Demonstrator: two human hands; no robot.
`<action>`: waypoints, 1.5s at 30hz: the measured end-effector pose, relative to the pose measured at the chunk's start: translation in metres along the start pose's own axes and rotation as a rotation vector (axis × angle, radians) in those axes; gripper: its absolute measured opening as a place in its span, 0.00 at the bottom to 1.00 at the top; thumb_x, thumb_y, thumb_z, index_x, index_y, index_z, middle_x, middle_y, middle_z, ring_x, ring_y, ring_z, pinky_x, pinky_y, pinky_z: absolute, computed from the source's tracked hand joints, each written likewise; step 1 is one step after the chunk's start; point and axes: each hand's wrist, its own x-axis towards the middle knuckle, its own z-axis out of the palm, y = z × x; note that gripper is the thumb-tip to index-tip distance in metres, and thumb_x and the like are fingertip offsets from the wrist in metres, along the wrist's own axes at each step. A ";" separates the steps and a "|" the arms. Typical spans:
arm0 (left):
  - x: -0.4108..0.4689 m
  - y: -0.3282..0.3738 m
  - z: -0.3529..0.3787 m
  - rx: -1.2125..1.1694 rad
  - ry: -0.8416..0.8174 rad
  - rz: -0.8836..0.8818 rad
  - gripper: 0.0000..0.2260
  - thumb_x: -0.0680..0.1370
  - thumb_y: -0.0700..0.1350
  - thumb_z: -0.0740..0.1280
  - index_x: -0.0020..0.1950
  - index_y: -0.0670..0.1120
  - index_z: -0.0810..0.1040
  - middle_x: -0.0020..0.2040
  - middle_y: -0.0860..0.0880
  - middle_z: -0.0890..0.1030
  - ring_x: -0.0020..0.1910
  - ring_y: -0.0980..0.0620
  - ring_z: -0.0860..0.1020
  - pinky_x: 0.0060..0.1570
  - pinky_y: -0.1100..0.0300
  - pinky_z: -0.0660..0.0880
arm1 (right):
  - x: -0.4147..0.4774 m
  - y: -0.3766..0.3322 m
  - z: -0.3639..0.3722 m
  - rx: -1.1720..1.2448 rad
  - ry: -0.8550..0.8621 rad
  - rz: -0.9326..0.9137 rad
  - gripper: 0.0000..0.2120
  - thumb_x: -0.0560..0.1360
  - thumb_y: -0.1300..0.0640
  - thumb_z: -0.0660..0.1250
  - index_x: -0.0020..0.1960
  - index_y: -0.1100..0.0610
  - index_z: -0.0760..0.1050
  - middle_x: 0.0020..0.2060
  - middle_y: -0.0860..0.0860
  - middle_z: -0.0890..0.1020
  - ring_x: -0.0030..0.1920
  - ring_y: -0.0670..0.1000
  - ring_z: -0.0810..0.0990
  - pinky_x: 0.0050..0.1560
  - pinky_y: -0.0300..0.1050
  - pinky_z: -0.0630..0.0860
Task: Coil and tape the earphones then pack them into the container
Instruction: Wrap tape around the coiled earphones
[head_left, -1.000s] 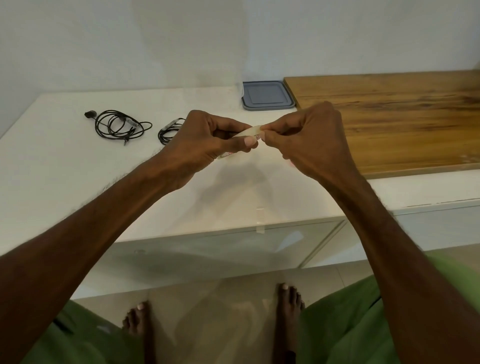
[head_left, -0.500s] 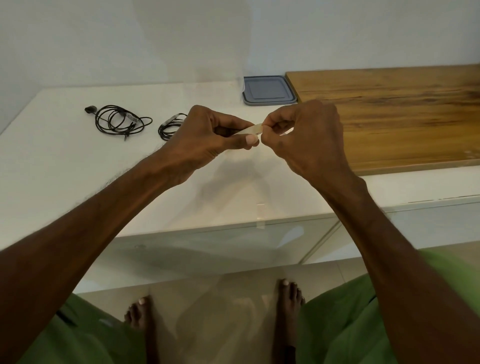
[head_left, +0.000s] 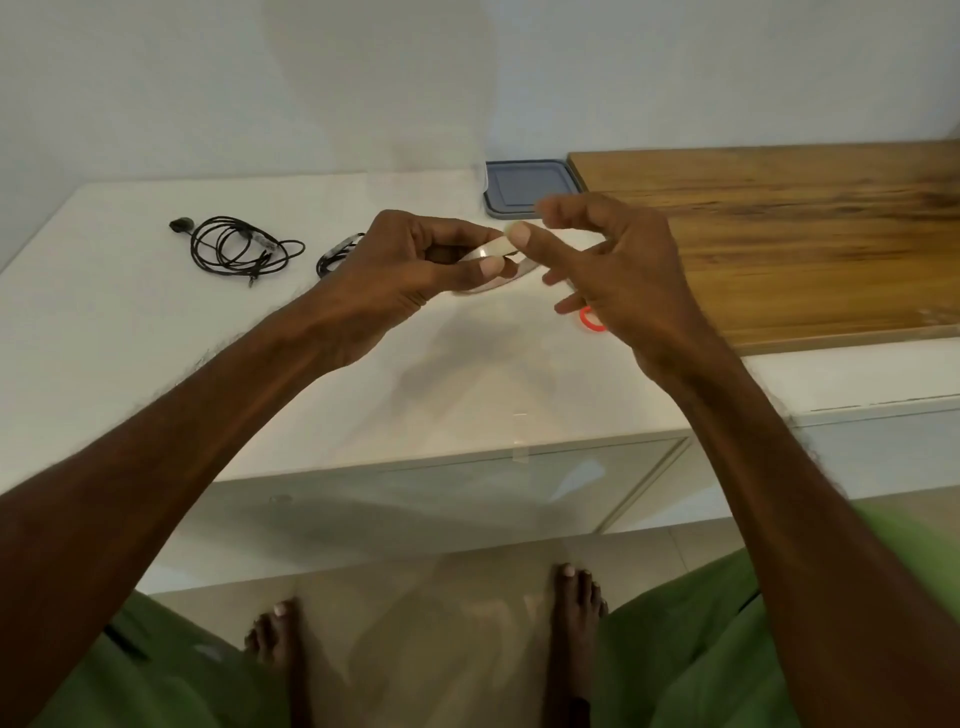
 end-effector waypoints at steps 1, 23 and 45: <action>-0.001 0.000 -0.001 -0.002 -0.021 0.007 0.14 0.76 0.40 0.70 0.62 0.42 0.81 0.55 0.48 0.85 0.58 0.54 0.82 0.62 0.63 0.74 | -0.001 -0.001 0.000 0.015 -0.046 -0.003 0.23 0.70 0.43 0.74 0.61 0.53 0.80 0.54 0.49 0.83 0.41 0.48 0.85 0.33 0.37 0.80; -0.003 0.011 -0.006 -0.136 -0.110 -0.091 0.11 0.76 0.41 0.68 0.54 0.38 0.83 0.49 0.41 0.86 0.54 0.46 0.83 0.62 0.57 0.76 | -0.001 -0.004 -0.017 0.291 -0.311 -0.020 0.10 0.76 0.59 0.69 0.55 0.61 0.83 0.45 0.53 0.87 0.40 0.54 0.85 0.42 0.40 0.81; 0.001 -0.002 0.014 -0.042 0.116 -0.036 0.07 0.78 0.40 0.69 0.44 0.41 0.86 0.38 0.46 0.87 0.44 0.47 0.84 0.58 0.53 0.79 | -0.005 -0.009 -0.005 0.179 -0.119 -0.034 0.09 0.75 0.63 0.71 0.55 0.56 0.81 0.38 0.48 0.84 0.30 0.46 0.82 0.36 0.34 0.79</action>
